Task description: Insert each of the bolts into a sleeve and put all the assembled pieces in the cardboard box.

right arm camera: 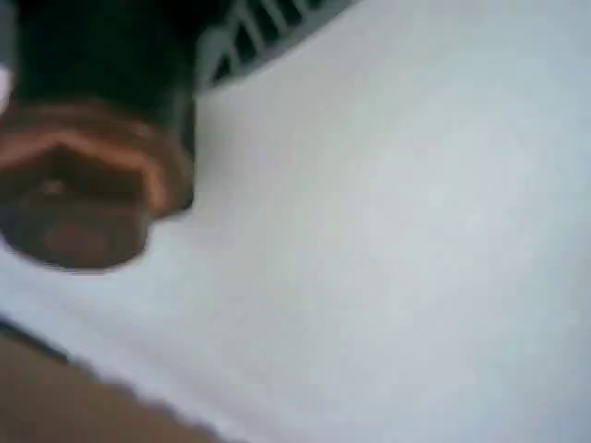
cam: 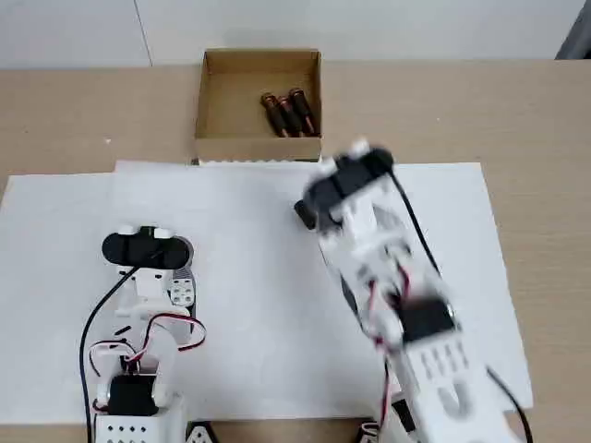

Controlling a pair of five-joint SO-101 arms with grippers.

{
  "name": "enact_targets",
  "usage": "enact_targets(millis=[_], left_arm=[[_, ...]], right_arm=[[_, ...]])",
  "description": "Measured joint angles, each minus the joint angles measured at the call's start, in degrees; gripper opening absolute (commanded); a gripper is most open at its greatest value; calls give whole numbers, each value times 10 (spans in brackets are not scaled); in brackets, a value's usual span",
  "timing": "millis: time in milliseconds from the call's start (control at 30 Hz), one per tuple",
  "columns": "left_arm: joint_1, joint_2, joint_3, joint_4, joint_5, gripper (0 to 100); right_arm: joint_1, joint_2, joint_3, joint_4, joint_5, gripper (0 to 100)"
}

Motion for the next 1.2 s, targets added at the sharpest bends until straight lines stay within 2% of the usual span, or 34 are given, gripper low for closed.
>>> enact_targets(millis=[367,567,867,1067,1200], left_arm=[[0,0,0,0,0,6],[0,0,0,1,0,6],[0,0,0,1,0,6],[0,0,0,1,0,6],[0,0,0,1,0,6]], right_arm=[[0,524,-454,-25,1,3],[0,716,-658,-27,64,4],[-19,900,-853,-27,156,10],[-37,964,-899,-29,222,159],[-40,972,-904,-29,226,150]])
